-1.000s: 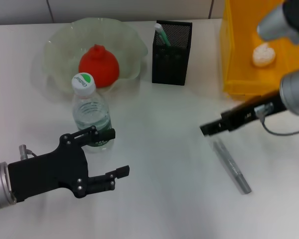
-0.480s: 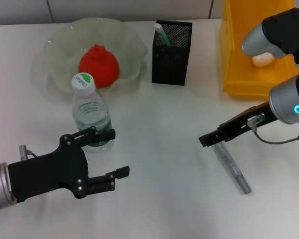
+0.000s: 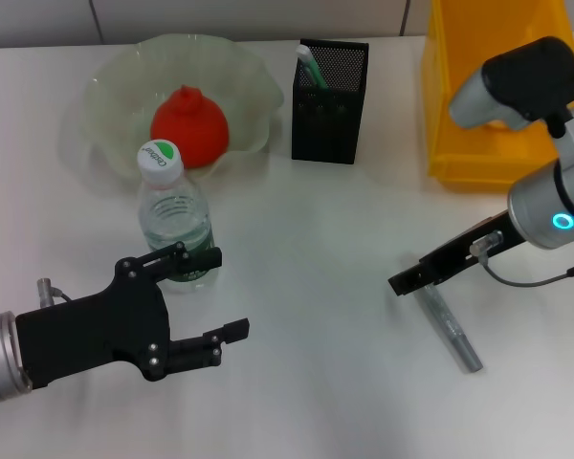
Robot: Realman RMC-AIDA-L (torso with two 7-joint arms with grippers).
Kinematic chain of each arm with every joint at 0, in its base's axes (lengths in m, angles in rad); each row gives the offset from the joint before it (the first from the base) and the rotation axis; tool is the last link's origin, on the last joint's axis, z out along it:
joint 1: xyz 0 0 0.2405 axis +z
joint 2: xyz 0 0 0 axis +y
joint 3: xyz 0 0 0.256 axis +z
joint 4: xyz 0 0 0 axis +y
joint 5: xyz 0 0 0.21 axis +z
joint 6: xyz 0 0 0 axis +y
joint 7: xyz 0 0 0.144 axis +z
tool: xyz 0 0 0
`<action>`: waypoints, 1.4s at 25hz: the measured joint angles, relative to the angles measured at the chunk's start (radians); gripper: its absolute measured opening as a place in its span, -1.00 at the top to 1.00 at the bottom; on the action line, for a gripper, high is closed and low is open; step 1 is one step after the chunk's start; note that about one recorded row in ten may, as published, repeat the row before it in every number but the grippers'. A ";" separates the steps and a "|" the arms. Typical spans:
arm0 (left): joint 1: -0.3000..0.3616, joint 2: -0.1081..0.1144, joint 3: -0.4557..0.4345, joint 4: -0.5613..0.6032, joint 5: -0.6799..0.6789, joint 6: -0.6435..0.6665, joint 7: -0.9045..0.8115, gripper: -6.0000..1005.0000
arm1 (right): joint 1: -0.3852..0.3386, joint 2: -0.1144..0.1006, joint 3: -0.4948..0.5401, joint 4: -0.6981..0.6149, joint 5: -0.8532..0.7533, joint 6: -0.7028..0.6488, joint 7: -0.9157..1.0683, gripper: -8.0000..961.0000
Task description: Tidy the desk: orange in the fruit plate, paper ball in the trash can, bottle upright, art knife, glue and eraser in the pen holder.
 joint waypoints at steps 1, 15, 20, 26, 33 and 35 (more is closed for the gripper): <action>0.000 0.000 0.000 0.000 0.000 0.000 0.000 -0.60 | 0.000 0.000 0.000 0.000 0.000 0.000 0.000 -0.49; -0.001 -0.001 0.000 -0.008 0.000 0.000 0.000 -0.60 | 0.040 -0.001 -0.030 0.055 -0.043 0.007 0.030 0.13; -0.002 -0.001 0.000 -0.009 0.000 0.000 0.000 -0.60 | 0.067 -0.001 -0.038 0.091 -0.047 0.003 0.028 0.41; -0.002 -0.001 0.000 -0.011 0.000 0.000 0.000 -0.60 | 0.073 0.000 -0.041 0.078 -0.047 -0.005 0.027 0.64; -0.001 -0.001 0.000 -0.011 0.000 0.003 0.000 -0.60 | -0.046 0.004 0.120 -0.194 0.070 0.010 -0.057 0.68; 0.000 -0.001 0.000 -0.011 0.000 0.005 0.000 -0.60 | -0.064 0.005 0.168 -0.220 0.140 0.024 -0.107 0.68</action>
